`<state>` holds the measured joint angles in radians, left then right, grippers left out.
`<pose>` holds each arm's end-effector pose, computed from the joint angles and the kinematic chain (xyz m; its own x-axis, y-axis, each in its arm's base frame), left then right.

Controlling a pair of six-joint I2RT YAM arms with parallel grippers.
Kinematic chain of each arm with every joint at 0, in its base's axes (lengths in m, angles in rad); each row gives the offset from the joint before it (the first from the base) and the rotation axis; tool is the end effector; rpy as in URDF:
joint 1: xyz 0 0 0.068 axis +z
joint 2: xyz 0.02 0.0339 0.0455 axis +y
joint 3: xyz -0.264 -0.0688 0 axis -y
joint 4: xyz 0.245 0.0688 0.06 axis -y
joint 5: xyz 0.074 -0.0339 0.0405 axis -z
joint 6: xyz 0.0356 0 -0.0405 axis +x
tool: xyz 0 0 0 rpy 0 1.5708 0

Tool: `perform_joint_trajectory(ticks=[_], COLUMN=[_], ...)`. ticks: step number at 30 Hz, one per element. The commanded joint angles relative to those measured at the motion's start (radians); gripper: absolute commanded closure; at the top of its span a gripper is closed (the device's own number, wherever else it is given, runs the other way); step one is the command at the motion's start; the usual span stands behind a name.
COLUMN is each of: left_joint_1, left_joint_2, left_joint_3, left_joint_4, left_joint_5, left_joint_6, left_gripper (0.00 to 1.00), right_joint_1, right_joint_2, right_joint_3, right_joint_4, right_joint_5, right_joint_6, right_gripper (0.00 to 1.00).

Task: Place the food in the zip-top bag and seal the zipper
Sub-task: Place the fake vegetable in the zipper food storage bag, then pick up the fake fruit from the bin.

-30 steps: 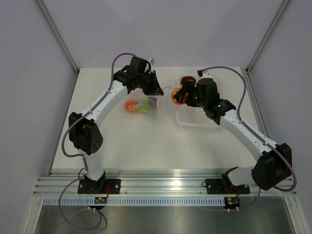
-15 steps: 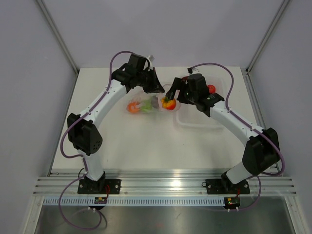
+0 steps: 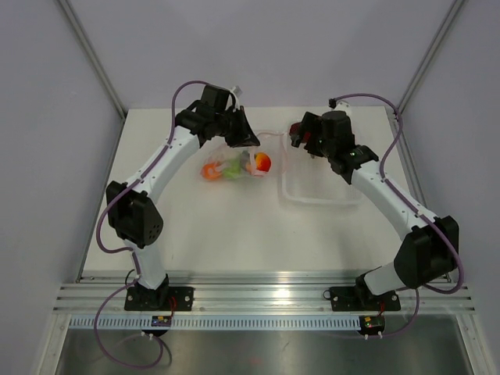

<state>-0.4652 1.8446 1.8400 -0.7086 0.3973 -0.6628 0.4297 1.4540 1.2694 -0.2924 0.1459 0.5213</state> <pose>0.3669 -0.1996 0.3566 -0.8764 -0.1950 -0.4404 0.1724 0.7268 -0.6649 0.3095 0.1362 0.3396 -0.5087 0.3089 -0.8036 -0.0477 0.9219 0.3845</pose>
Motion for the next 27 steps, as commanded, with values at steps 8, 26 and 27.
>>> perform_joint_trajectory(ticks=[8, 26, 27], left_joint_1=[0.022, 0.045, 0.045], left_joint_2=[-0.058, -0.078, -0.077], left_joint_3=[0.013, -0.015, -0.015], left_joint_4=[0.029, 0.017, 0.018], left_joint_5=[0.015, 0.018, 0.021], left_joint_6=[0.025, 0.049, 0.048], left_gripper=[1.0, 1.0, 1.0], right_joint_1=[-0.098, -0.075, -0.074], right_joint_2=[0.386, 0.488, 0.499], right_joint_3=[0.388, 0.334, 0.346], right_joint_4=[-0.195, 0.045, 0.036], right_joint_5=[0.19, 0.035, 0.044], right_joint_6=[-0.202, -1.09, -1.109], right_gripper=[0.03, 0.03, 0.02])
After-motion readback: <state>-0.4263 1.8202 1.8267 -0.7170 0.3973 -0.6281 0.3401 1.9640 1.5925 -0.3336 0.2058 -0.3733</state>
